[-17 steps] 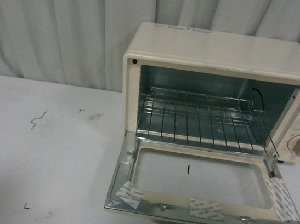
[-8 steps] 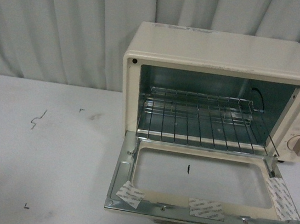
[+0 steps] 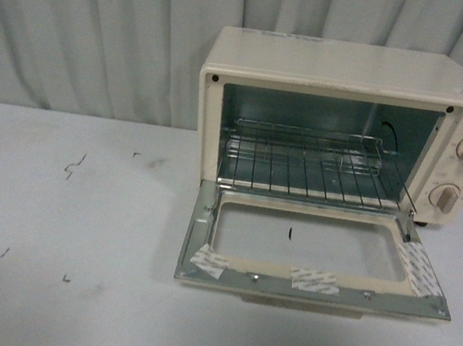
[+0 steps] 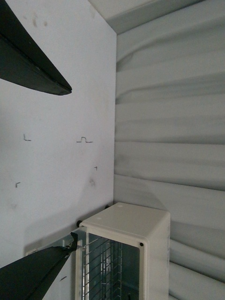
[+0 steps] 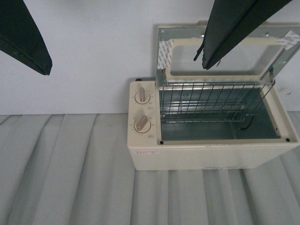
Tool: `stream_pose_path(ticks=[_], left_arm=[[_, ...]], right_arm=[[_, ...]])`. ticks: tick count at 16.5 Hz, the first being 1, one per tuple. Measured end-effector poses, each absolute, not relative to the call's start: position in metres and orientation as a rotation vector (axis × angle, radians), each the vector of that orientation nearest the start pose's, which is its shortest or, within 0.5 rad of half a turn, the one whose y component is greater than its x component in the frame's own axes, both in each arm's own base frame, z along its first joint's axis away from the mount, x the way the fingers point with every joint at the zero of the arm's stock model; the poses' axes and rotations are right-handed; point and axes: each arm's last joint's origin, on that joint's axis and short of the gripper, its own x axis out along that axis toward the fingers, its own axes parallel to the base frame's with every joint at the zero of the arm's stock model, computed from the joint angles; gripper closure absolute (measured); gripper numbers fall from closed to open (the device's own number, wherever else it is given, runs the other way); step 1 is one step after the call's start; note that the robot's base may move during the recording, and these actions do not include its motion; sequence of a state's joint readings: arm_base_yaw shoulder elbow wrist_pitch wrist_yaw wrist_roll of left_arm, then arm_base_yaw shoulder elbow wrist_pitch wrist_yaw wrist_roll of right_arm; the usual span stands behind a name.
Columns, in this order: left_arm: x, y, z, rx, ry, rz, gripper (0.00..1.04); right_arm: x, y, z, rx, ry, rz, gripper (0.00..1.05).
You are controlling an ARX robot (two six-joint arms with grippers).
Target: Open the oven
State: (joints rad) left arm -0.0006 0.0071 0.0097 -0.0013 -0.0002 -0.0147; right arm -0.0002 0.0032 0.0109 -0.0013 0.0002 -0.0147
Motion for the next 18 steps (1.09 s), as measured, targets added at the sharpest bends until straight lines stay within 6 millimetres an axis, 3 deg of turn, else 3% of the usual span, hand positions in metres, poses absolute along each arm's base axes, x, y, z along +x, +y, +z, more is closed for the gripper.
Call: stream_pose_path(ticks=[18], left_arm=[[0.0975,-0.0001,0.1659,-0.015,0.001,0.000,0.07]], right_arm=[[0.0973,0.0000,0.1665,-0.015,-0.003,0.000,0.06]])
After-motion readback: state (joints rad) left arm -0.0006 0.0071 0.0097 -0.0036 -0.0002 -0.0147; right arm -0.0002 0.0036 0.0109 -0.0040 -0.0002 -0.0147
